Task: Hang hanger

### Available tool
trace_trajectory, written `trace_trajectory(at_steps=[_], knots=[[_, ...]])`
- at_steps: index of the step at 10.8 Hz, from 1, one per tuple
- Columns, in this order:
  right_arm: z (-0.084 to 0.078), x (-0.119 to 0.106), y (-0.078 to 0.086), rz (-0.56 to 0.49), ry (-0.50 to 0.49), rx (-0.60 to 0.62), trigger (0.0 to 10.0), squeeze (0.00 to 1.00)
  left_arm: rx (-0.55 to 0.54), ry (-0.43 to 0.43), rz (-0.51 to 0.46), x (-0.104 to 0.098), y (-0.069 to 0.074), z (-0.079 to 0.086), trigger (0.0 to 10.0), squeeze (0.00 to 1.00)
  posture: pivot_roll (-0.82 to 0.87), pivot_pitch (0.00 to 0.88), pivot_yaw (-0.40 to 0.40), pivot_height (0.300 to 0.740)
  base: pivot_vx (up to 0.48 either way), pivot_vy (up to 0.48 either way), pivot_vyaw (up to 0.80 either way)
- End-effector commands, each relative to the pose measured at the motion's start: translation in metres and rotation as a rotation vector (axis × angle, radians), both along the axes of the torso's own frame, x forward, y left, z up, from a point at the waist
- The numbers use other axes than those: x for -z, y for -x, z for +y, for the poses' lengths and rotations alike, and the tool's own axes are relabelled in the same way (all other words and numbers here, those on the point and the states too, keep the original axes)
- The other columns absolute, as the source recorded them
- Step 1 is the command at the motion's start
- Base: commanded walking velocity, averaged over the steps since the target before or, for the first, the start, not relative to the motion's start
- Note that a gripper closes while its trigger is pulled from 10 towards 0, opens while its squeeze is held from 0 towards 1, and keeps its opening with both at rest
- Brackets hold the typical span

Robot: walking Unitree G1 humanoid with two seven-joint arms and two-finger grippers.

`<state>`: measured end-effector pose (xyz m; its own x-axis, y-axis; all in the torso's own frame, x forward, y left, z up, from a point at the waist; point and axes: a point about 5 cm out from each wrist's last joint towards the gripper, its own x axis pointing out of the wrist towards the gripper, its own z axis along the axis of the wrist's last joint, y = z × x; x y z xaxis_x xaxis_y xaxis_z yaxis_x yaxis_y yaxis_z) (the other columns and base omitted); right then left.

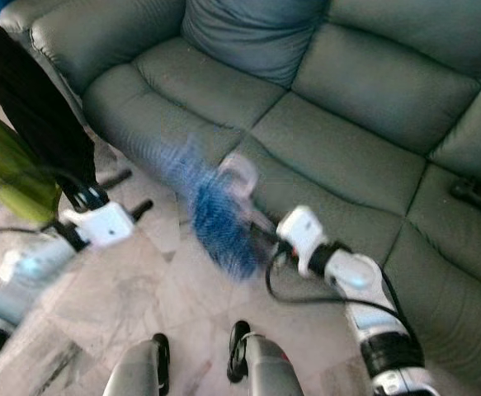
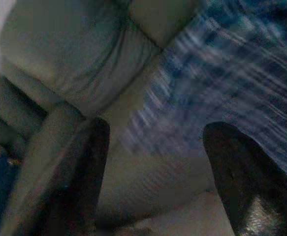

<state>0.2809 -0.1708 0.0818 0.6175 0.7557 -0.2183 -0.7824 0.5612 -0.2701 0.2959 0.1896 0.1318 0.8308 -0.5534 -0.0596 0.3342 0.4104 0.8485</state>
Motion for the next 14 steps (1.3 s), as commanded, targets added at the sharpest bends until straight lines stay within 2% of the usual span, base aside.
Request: trace_trajectory(at_steps=[1,3,4,5,8,9,10,12,13,14], knots=[[-0.004,0.003,0.004,0.014,0.032,-0.048,10.0,0.00,0.042,-0.046,0.009,0.007,0.003,0.003,10.0,1.00,0.01,0.223,-0.045,0.740,0.000,0.000,0.00],[-0.007,0.000,0.002,-0.009,0.124,-0.143,10.0,0.00,0.146,-0.136,0.113,0.024,0.009,0.001,10.0,1.00,0.00,0.225,-0.047,0.740,0.000,0.000,0.00],[-0.008,-0.006,-0.003,-0.036,0.156,-0.168,10.0,0.00,0.201,-0.170,0.215,0.032,0.012,0.001,10.0,0.25,0.00,0.226,-0.047,0.740,0.000,0.000,0.00],[-0.010,-0.010,-0.007,-0.060,0.196,-0.193,10.0,0.00,0.229,-0.193,0.269,0.036,0.012,0.005,10.0,0.00,0.00,0.225,-0.048,0.740,0.000,0.000,0.00],[-0.004,-0.011,-0.011,-0.092,0.232,-0.252,10.0,0.00,0.217,-0.236,0.268,0.029,-0.003,0.012,10.0,0.00,0.00,0.224,-0.047,0.740,0.000,0.000,0.00],[-0.001,-0.009,-0.011,-0.096,0.232,-0.262,10.0,0.00,0.197,-0.216,0.202,0.016,-0.013,0.011,10.0,0.00,0.00,0.222,-0.046,0.740,0.000,0.000,0.00],[0.001,-0.008,-0.011,-0.106,0.235,-0.266,10.0,0.00,0.185,-0.203,0.181,0.012,-0.017,0.012,10.0,0.00,0.00,0.221,-0.045,0.740,0.000,0.000,0.00],[0.007,-0.010,-0.013,-0.155,0.247,-0.288,10.0,0.00,0.212,-0.222,0.233,0.020,-0.016,0.011,10.0,0.00,0.00,0.220,-0.044,0.740,0.000,0.000,0.00],[0.009,-0.011,-0.013,-0.187,0.265,-0.300,10.0,0.00,0.250,-0.217,0.267,0.025,-0.015,0.005,0.0,0.00,0.00,0.219,-0.043,0.740,0.000,0.000,0.00],[0.010,-0.011,-0.013,-0.200,0.270,-0.304,10.0,0.00,0.268,-0.230,0.290,0.029,-0.014,0.002,0.0,0.00,0.00,0.219,-0.045,0.740,0.000,0.000,0.00]])
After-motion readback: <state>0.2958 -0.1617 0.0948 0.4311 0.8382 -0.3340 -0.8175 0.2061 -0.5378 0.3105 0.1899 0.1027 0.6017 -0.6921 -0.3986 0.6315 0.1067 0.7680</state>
